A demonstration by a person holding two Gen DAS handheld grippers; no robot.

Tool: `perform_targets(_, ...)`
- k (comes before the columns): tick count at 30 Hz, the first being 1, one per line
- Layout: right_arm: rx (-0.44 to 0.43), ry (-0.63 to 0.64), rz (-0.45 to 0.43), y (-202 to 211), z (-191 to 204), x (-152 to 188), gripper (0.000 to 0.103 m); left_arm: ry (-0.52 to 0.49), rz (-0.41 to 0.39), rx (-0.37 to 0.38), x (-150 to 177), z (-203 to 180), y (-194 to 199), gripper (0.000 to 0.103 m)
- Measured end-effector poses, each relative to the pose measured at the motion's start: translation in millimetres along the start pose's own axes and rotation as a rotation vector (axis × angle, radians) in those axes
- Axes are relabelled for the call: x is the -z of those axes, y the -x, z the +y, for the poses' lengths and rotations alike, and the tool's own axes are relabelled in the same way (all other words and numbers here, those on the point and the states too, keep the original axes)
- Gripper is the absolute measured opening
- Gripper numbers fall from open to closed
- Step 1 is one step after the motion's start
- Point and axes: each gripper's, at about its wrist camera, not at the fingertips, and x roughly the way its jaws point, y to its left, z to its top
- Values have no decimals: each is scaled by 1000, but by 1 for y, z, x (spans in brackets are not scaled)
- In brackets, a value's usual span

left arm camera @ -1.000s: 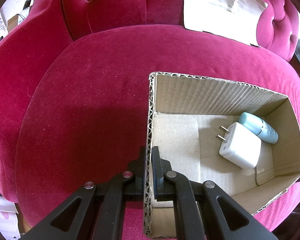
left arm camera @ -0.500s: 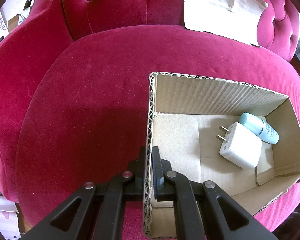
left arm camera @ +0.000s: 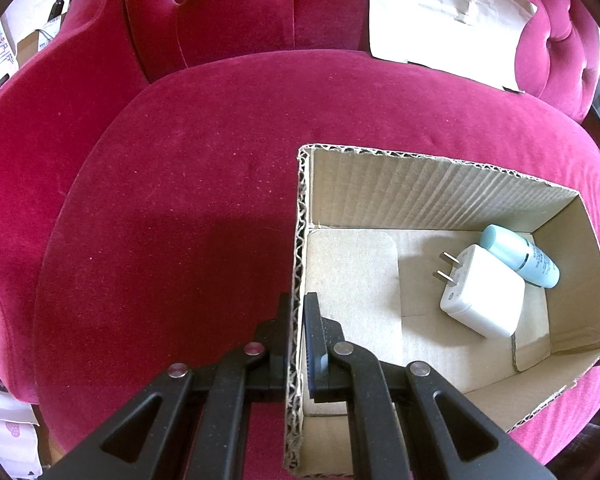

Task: Organize rigid objects
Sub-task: 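Move the right tool back to the black round ball, then grasp the black round ball with the right tool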

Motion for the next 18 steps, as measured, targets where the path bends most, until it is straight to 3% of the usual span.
perform_targets(13, -17, 33, 71, -28, -14, 31, 102, -5, -1, -3, 0, 0, 0, 5)
perform_targets(18, -27, 45, 91, -34, -15, 36, 85, -5, -2, -5, 1, 0, 1, 5)
